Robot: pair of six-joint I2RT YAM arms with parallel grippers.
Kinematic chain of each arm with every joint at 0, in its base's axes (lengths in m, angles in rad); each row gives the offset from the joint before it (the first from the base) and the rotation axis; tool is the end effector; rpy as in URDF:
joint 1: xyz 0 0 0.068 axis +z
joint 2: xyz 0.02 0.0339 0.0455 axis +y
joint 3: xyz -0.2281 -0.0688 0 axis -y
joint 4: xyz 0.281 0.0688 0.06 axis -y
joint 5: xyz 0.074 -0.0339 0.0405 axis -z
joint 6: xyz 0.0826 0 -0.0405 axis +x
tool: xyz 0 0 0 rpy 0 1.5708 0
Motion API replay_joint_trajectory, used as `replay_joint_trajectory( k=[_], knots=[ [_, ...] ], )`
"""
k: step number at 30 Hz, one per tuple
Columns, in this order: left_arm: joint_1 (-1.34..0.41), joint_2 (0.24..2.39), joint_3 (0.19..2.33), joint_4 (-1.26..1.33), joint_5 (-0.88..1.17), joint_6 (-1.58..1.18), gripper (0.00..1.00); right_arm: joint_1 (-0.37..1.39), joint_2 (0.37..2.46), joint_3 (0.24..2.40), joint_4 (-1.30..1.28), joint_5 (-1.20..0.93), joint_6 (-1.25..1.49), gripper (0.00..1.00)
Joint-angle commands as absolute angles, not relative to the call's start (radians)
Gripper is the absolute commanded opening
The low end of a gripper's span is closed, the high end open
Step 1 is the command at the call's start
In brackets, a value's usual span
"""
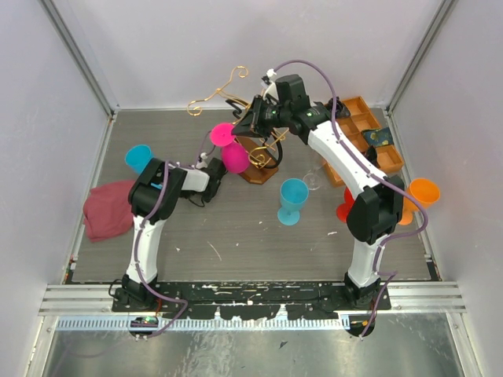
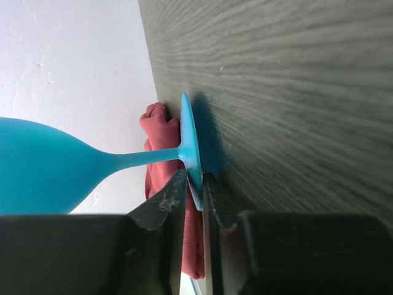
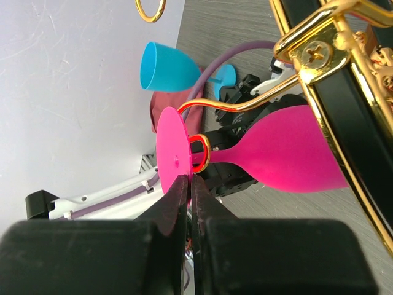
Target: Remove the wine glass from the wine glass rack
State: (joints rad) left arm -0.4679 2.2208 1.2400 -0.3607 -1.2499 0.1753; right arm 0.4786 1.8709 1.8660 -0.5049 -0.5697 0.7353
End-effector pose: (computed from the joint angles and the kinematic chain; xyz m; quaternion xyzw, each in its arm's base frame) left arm 0.3807 -0.1046 -0.0025 0.1912 0.7855 0.5615 0.1765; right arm 0.4180 0.2671 0.3200 -0.0351 0.8392 0.4761 0.2606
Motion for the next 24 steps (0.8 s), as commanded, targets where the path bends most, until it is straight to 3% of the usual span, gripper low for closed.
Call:
replay_joint_trajectory(
  k=[1, 12, 24],
  knots=[
    [-0.482, 2.235, 1.188, -0.376, -1.185, 0.059, 0.27, 0.466, 1.812, 1.901, -0.482, -0.543, 0.686, 0.01],
    [-0.483, 2.224, 1.181, -0.389, -1.164, 0.030, 0.61, 0.437, 1.788, 1.909, -0.509, -0.508, 0.658, 0.01],
    [-0.486, 2.236, 1.213, -0.457, -1.156, 0.000, 0.80, 0.439, 1.885, 2.023, -0.499, -0.648, 0.649, 0.01]
  ],
)
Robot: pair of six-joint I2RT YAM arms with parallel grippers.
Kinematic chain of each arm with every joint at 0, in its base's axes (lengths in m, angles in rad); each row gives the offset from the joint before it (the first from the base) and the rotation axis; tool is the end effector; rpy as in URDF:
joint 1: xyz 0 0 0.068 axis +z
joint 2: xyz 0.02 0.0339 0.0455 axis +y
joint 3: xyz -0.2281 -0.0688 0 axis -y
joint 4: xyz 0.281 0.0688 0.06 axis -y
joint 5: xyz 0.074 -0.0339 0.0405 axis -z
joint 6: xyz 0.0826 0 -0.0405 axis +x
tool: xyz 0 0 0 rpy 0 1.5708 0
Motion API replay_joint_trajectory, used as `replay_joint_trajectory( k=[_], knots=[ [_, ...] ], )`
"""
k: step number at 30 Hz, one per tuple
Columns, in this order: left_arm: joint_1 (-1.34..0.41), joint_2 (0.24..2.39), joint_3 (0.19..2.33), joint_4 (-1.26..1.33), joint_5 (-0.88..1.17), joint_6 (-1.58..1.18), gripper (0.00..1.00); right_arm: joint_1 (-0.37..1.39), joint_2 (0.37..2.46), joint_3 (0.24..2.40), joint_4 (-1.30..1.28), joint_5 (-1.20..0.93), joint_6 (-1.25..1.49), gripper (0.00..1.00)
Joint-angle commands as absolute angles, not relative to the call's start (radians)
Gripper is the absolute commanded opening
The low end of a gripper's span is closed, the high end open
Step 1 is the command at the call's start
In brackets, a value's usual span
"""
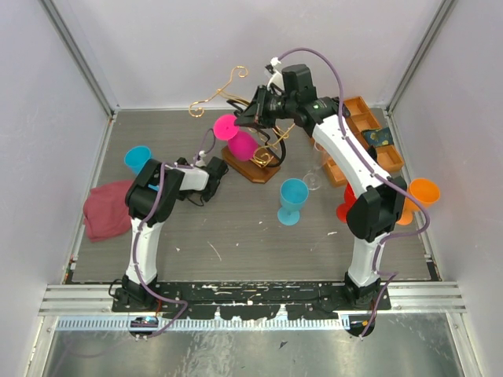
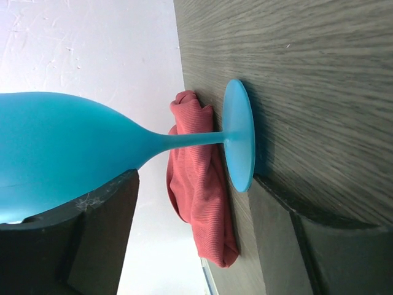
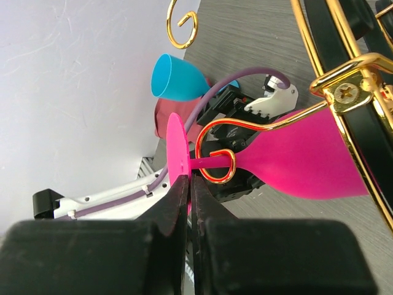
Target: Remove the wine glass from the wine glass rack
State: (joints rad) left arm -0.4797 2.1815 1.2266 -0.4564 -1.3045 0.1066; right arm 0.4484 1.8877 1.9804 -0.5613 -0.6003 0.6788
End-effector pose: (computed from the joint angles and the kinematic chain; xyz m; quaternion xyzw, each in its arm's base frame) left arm 0.3715 -0.1034 0.0111 0.1826 0.7724 0.5828 0.1744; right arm 0.4233 0.2554 0.3518 -0.0602 0.8263 0.4802 0.2883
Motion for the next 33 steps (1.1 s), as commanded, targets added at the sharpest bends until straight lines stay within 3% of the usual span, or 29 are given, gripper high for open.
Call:
replay_joint_trajectory(
  k=[1, 18, 25, 33],
  knots=[
    [-0.487, 2.238, 1.214, -0.462, -1.157, -0.005, 0.82, 0.441, 1.888, 2.027, -0.500, -0.658, 0.649, 0.01],
    [-0.487, 2.251, 1.242, -0.514, -1.174, -0.052, 0.99, 0.463, 2.001, 2.142, -0.500, -0.671, 0.651, 0.01],
    [-0.488, 2.250, 1.240, -0.514, -1.178, -0.058, 0.98, 0.449, 2.000, 2.160, -0.502, -0.586, 0.663, 0.01],
    [-0.488, 2.227, 1.224, -0.511, -1.180, -0.075, 0.98, 0.394, 1.888, 2.040, -0.483, -0.604, 0.663, 0.01]
  ],
)
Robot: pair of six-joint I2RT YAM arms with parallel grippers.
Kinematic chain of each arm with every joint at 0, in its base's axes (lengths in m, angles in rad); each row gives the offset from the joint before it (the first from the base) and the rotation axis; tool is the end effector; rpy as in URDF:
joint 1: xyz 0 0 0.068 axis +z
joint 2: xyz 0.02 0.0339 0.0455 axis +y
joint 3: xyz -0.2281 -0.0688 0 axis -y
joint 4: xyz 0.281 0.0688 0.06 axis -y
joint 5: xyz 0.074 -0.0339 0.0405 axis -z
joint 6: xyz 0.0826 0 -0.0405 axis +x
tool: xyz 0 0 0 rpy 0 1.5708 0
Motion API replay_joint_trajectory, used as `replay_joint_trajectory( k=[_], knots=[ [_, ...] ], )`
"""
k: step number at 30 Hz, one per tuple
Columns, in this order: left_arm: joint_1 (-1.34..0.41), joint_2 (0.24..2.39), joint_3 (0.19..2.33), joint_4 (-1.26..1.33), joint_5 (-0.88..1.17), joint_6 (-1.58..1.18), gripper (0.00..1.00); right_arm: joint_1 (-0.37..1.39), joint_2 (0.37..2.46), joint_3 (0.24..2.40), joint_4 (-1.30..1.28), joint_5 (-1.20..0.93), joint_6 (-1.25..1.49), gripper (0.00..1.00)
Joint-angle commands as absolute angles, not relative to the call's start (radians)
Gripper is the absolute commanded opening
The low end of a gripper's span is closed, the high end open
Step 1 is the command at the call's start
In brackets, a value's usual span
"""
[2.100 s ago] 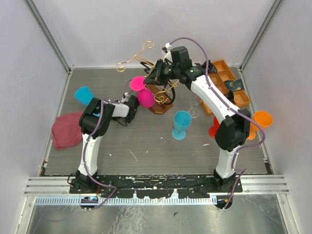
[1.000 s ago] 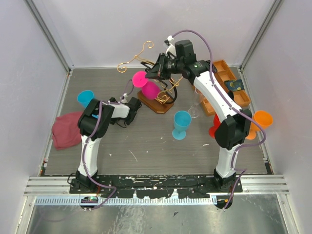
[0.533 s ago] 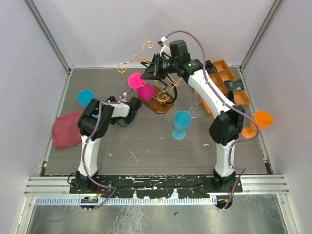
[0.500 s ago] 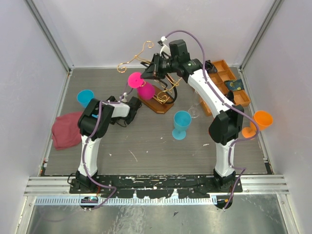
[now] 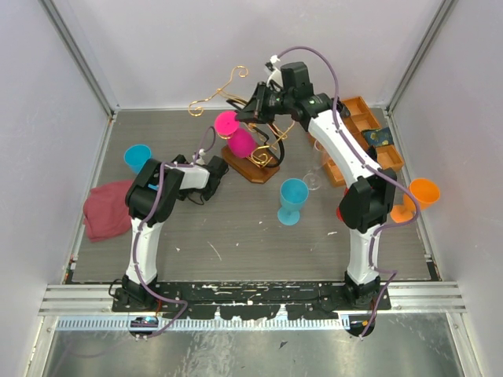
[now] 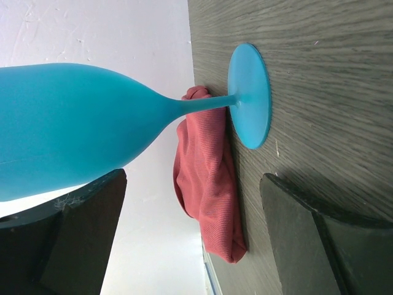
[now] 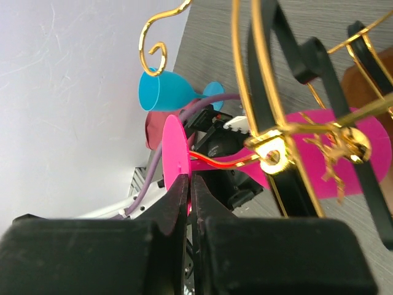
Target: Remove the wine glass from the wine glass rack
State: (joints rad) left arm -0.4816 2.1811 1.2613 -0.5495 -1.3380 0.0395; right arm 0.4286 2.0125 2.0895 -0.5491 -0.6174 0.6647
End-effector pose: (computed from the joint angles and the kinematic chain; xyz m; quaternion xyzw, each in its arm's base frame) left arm 0.3724 -0.1039 0.0207 0.1714 0.7651 0.5956 0.1746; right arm 0.4521 0.2592 0.3369 -0.0618 0.8256 0.4799 0.2903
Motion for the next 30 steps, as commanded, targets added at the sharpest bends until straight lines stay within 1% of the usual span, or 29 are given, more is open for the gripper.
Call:
replay_joint_trajectory(
  k=[1, 7, 12, 21, 27, 30],
  knots=[
    [-0.488, 2.225, 1.224, -0.512, -1.180, -0.075, 0.98, 0.393, 1.867, 2.015, -0.483, -0.615, 0.662, 0.01],
    [-0.488, 2.210, 1.219, -0.514, -1.177, -0.076, 0.98, 0.393, 1.719, 1.872, -0.484, -0.642, 0.638, 0.01],
    [-0.488, 2.195, 1.214, -0.516, -1.177, -0.076, 0.98, 0.395, 1.622, 1.816, -0.526, -0.694, 0.603, 0.01],
    [-0.489, 2.134, 1.196, -0.525, -1.152, -0.094, 0.98, 0.480, 1.494, 1.715, -0.560, -0.736, 0.578, 0.01],
    [-0.507, 2.117, 1.202, -0.579, -1.145, -0.125, 0.98, 0.497, 1.408, 1.737, -0.595, -0.775, 0.549, 0.01],
    [-0.515, 2.095, 1.201, -0.610, -1.128, -0.156, 0.98, 0.552, 1.390, 1.796, -0.693, -0.733, 0.461, 0.01]
  ],
)
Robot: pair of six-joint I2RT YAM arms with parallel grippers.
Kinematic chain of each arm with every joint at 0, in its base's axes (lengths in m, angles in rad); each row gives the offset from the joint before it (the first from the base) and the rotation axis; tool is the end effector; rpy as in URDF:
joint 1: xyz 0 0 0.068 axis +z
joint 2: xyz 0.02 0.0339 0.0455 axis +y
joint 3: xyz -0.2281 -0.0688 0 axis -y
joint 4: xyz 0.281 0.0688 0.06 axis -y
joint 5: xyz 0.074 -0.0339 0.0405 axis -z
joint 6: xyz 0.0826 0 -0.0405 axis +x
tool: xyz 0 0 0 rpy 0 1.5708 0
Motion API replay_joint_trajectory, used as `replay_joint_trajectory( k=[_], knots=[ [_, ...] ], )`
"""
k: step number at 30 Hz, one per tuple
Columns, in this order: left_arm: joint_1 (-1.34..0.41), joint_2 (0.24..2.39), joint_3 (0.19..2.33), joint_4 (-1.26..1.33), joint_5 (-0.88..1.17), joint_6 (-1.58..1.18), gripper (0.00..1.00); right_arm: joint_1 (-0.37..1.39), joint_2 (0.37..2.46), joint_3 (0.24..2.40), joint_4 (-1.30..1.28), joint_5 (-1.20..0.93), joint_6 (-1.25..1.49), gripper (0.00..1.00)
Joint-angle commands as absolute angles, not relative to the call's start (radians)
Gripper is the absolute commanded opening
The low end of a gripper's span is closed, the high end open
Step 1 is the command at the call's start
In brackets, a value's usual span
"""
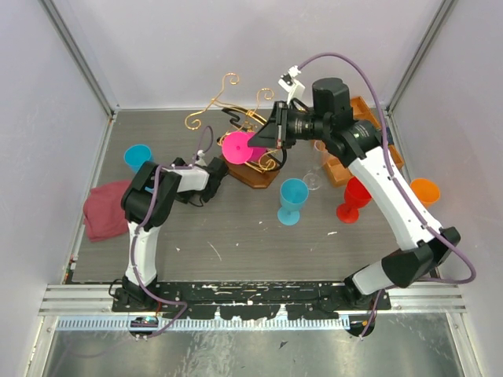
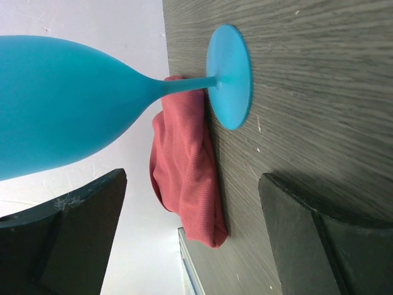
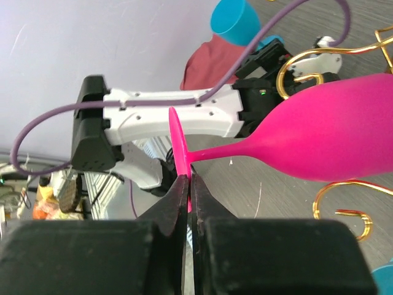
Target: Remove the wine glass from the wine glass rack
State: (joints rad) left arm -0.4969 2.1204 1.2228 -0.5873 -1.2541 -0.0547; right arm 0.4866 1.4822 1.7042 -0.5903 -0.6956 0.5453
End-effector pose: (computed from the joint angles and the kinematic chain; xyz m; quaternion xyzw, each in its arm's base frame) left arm 0.3625 -0.1073 0.0264 0.1528 0.7948 0.5546 0.1931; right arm 0.3190 0.2287 0.4116 -0.1700 0.7806 0.5068 0.3239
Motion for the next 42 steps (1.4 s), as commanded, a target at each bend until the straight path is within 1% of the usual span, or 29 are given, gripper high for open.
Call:
replay_joint_trajectory(
  k=[1, 5, 10, 15, 20, 23, 31, 35, 42],
  knots=[
    [-0.515, 2.089, 1.195, -0.611, -1.124, -0.162, 0.98, 0.579, 1.384, 1.809, -0.746, -0.703, 0.427, 0.01],
    [-0.517, 2.079, 1.191, -0.626, -1.113, -0.178, 0.98, 0.676, 1.361, 1.786, -0.825, -0.599, 0.325, 0.01],
    [-0.517, 2.058, 1.191, -0.627, -1.079, -0.177, 0.98, 0.864, 1.326, 1.687, -0.878, -0.339, 0.184, 0.01],
    [-0.517, 2.053, 1.201, -0.622, -1.064, -0.166, 0.98, 1.035, 1.250, 1.485, -0.812, -0.010, 0.112, 0.01],
    [-0.517, 2.037, 1.201, -0.636, -1.032, -0.167, 0.98, 1.193, 1.256, 1.365, -0.753, 0.295, 0.058, 0.01],
    [-0.517, 2.008, 1.182, -0.637, -1.020, -0.168, 0.98, 1.266, 1.268, 1.304, -0.707, 0.423, 0.026, 0.01],
    [-0.524, 1.885, 1.142, -0.695, -0.985, -0.196, 0.98, 1.341, 1.317, 1.184, -0.580, 0.538, -0.020, 0.01],
    [-0.525, 1.824, 1.113, -0.715, -0.954, -0.199, 0.98, 1.358, 1.353, 1.143, -0.516, 0.535, -0.028, 0.01],
    [-0.526, 1.767, 1.079, -0.741, -0.884, -0.206, 1.00, 1.391, 1.430, 1.140, -0.465, 0.524, -0.045, 0.01]
  ],
)
